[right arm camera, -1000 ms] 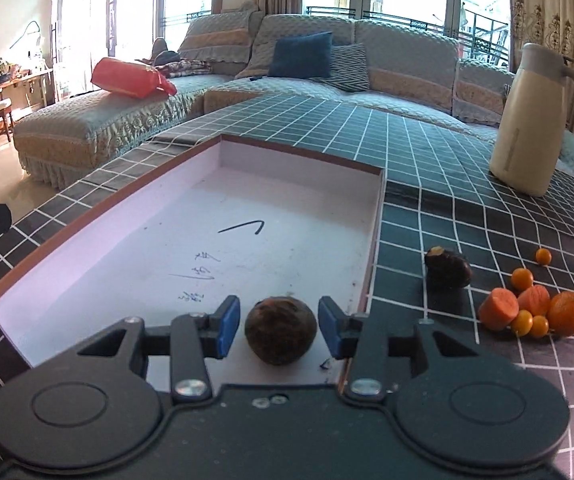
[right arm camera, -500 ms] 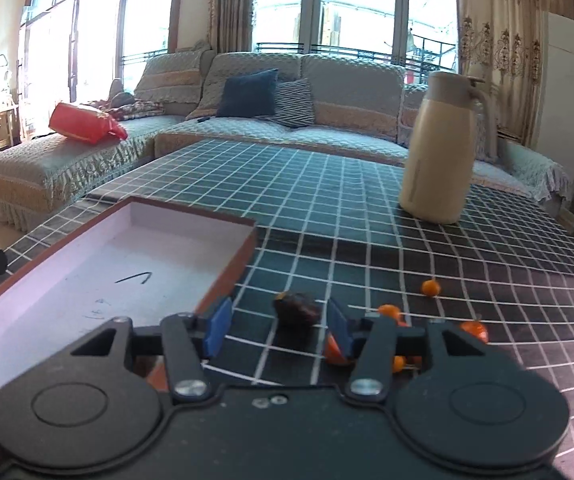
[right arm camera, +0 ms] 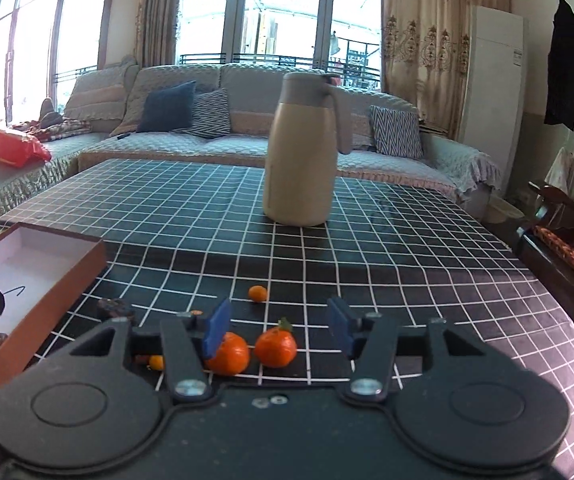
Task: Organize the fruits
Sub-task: 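Grasp the dark purple mangosteen with the left tool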
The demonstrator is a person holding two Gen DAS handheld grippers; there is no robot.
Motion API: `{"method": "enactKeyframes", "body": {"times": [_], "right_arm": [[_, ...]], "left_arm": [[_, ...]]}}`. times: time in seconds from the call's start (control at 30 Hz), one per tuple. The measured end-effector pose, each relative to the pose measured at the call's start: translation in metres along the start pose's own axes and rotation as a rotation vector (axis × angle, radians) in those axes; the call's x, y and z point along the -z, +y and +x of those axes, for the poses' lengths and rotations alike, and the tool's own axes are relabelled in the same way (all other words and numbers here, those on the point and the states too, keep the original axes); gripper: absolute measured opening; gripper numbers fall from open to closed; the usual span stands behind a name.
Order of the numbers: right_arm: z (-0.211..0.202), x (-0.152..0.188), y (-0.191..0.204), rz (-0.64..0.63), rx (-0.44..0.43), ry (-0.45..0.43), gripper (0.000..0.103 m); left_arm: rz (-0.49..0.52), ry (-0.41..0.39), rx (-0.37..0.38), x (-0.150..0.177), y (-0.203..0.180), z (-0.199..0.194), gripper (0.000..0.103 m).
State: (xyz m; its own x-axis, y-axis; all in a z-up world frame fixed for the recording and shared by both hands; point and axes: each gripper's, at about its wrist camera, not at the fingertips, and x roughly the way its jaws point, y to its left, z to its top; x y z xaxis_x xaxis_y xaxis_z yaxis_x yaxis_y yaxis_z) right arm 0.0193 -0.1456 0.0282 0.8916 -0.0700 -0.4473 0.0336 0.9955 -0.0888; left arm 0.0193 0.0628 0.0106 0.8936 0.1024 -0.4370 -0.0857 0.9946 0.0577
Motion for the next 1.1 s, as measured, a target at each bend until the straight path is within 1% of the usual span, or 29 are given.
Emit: {"method": "enactKeyframes", "body": {"times": [0.13, 0.27, 0.37, 0.53, 0.7, 0.93, 1.0, 1.03, 1.1], "right_arm": [[0.005, 0.003, -0.014, 0.023, 0.016, 0.000, 0.053], [0.012, 0.009, -0.030, 0.045, 0.029, 0.013, 0.053], [0.015, 0.014, -0.037, 0.047, 0.040, 0.018, 0.053], [0.019, 0.015, -0.042, 0.044, 0.050, 0.026, 0.054], [0.022, 0.016, -0.045, 0.033, 0.062, 0.021, 0.056], [0.031, 0.021, -0.046, 0.025, 0.068, 0.040, 0.056], [0.035, 0.022, -0.047, 0.029, 0.071, 0.051, 0.057], [0.038, 0.023, -0.047, 0.035, 0.072, 0.056, 0.057], [0.046, 0.024, -0.046, 0.037, 0.077, 0.067, 0.057]], "left_arm": [[0.016, 0.009, 0.031, 0.002, -0.027, 0.006, 0.102], [0.016, 0.023, 0.057, 0.006, -0.047, 0.016, 0.102], [0.011, 0.028, 0.056, 0.006, -0.058, 0.031, 0.102], [-0.026, 0.064, 0.047, 0.002, -0.064, 0.072, 0.102], [-0.042, 0.095, 0.035, 0.006, -0.066, 0.106, 0.102], [-0.047, 0.121, 0.026, 0.010, -0.070, 0.133, 0.102], [-0.041, 0.127, 0.024, 0.011, -0.072, 0.137, 0.098], [-0.040, 0.133, 0.028, 0.012, -0.073, 0.139, 0.091], [-0.024, 0.130, 0.018, 0.014, -0.077, 0.139, 0.090]]}}
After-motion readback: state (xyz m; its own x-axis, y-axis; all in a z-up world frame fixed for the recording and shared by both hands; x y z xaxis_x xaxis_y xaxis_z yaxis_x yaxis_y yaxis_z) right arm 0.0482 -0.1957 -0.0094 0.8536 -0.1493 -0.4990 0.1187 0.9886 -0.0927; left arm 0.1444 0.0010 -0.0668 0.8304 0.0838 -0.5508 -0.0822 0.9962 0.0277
